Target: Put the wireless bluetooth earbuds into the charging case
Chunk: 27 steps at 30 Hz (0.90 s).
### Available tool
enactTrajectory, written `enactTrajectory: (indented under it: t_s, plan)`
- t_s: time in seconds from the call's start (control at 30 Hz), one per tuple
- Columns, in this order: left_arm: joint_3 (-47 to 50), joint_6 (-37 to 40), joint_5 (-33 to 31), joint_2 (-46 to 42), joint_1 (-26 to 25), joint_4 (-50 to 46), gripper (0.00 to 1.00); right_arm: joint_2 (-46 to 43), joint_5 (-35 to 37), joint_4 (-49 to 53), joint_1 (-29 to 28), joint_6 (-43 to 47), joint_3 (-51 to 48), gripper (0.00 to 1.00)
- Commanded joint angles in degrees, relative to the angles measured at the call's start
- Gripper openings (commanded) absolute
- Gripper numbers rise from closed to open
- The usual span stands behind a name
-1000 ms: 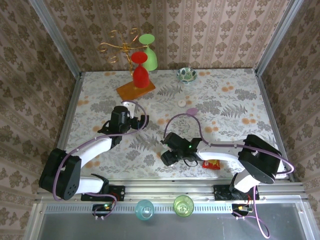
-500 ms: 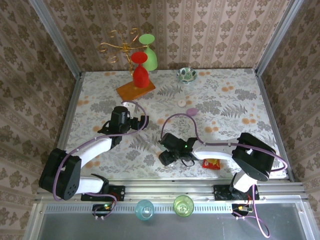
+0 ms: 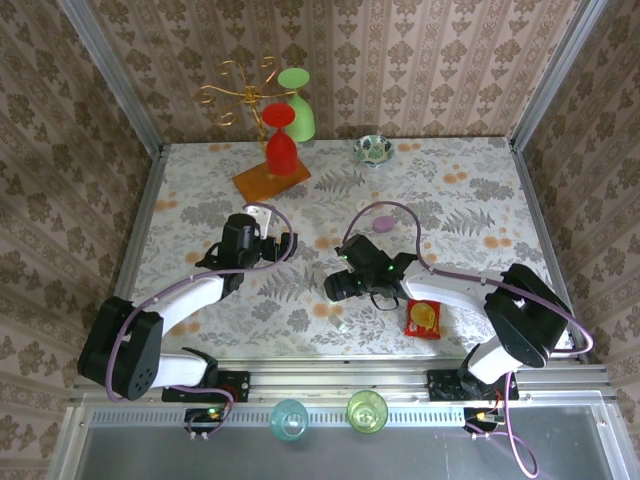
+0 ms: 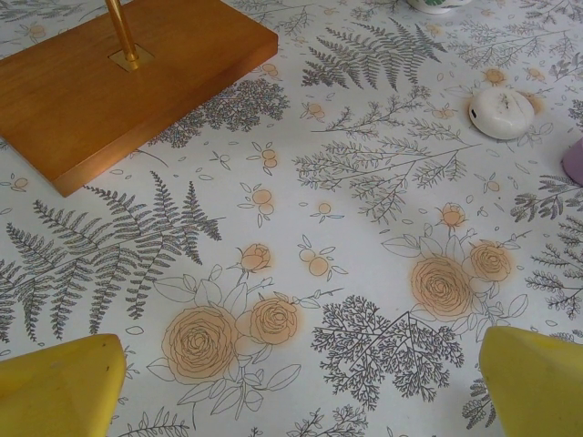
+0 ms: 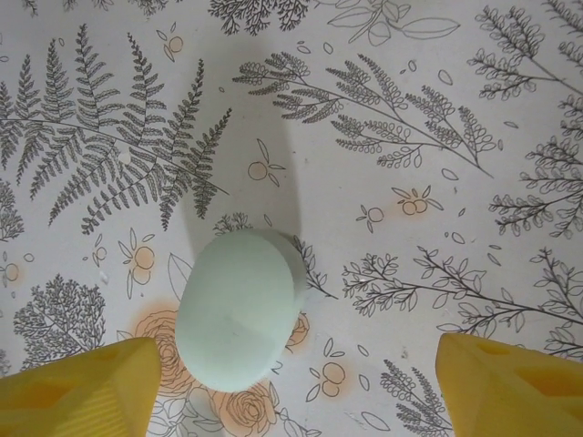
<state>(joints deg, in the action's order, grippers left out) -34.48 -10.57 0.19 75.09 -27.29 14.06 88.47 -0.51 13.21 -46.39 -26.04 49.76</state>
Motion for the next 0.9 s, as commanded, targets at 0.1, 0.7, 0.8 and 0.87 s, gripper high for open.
enactTrajectory:
  t_s: [0.1, 0.7, 0.8, 0.87]
  plan:
    - [0.4, -0.7, 0.7, -1.5, 0.4, 0.2, 1.0, 5.2, -5.4, 1.9, 0.2, -1.3, 3.6, 0.67]
    - [1.1, -0.2, 1.3, -1.5, 0.4, 0.7, 1.0, 13.4, -6.9, 2.2, 1.5, 1.6, 10.1, 0.46]
    - [1.5, -0.1, 1.0, -2.0, 0.4, 0.4, 1.0, 11.5, -6.9, 2.3, 1.1, 4.4, 10.0, 0.54]
    - [1.8, -0.1, 0.6, -2.4, 0.5, 0.4, 1.0, 9.4, -5.9, 1.1, 0.0, 6.4, 8.1, 0.67]
